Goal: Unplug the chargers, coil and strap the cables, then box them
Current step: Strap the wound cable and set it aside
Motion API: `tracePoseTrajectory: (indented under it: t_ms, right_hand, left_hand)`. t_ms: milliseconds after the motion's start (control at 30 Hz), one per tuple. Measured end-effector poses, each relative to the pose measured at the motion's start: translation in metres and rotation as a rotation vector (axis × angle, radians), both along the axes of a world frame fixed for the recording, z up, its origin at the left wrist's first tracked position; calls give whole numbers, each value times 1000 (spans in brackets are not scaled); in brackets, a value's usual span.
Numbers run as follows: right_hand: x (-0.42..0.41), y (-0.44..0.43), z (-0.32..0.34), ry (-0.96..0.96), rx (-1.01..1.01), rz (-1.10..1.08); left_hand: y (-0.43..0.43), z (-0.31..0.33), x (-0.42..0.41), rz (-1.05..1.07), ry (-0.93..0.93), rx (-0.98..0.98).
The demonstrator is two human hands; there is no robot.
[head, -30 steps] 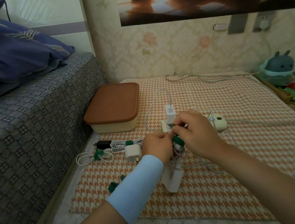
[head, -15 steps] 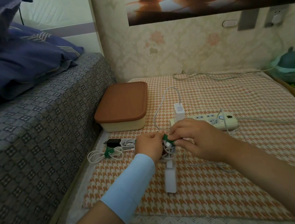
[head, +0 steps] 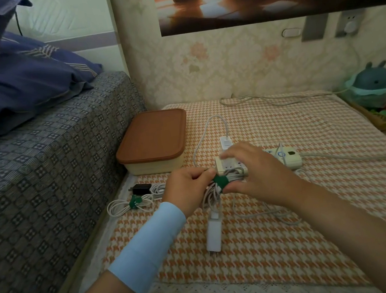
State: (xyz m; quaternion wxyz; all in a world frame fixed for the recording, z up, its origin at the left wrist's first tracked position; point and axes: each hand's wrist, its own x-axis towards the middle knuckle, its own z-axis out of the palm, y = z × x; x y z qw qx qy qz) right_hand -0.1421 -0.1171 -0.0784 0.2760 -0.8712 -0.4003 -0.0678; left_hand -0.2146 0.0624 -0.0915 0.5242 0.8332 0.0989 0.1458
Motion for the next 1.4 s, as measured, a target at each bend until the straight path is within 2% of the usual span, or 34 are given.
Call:
tracePoseTrajectory:
  t_ms: [33, 100, 133, 167, 200, 367, 500, 700, 767, 833, 967, 1033, 1133, 1267, 1333, 1400]
  right_hand:
    - [-1, -1, 2, 93, -37, -93]
    - [-2, -1, 6, 493, 16, -167]
    - [2, -2, 4, 719, 94, -111]
    - [4, -3, 3, 849, 158, -50]
    - [5, -5, 2, 887, 203, 4]
    - [9, -7, -3, 810, 309, 119]
    - [13, -10, -5, 716, 307, 175]
    - [13, -13, -4, 710, 282, 235]
    - [14, -14, -5, 697, 266, 246]
    - [14, -15, -5, 677, 244, 228]
    - [12, -7, -9, 578, 272, 21]
    - [10, 1, -11, 648, 290, -55]
    - [0, 12, -12, 839, 258, -28]
    - [-5, 23, -15, 1030, 325, -43]
    - [-3, 20, -18, 1058, 313, 17]
    - [-3, 13, -23, 970, 190, 102]
  left_hand:
    - [0, 2, -1, -26, -16, 21]
    - [2, 2, -2, -63, -41, 18]
    - [2, 2, -3, -89, -53, 9]
    - [2, 3, -3, -123, -57, 4]
    - [4, 3, -2, -160, -57, -3]
    - [8, 7, 1, -244, -39, -70]
    - [-2, 11, -2, -232, 108, -398]
    - [-3, 1, 3, -288, 295, -665]
    - [-6, -3, 2, -408, 382, -720]
    - [-8, -1, 2, -478, 442, -663]
    - [1, 4, 9, -320, 384, -638]
    - [4, 4, 13, -212, 337, -704]
    - [-2, 5, 15, -119, 270, -767]
    - [-14, 9, 13, -34, 215, -817]
    - [-12, 15, 9, -34, 188, -851]
    - [-3, 20, 3, -29, 166, -854]
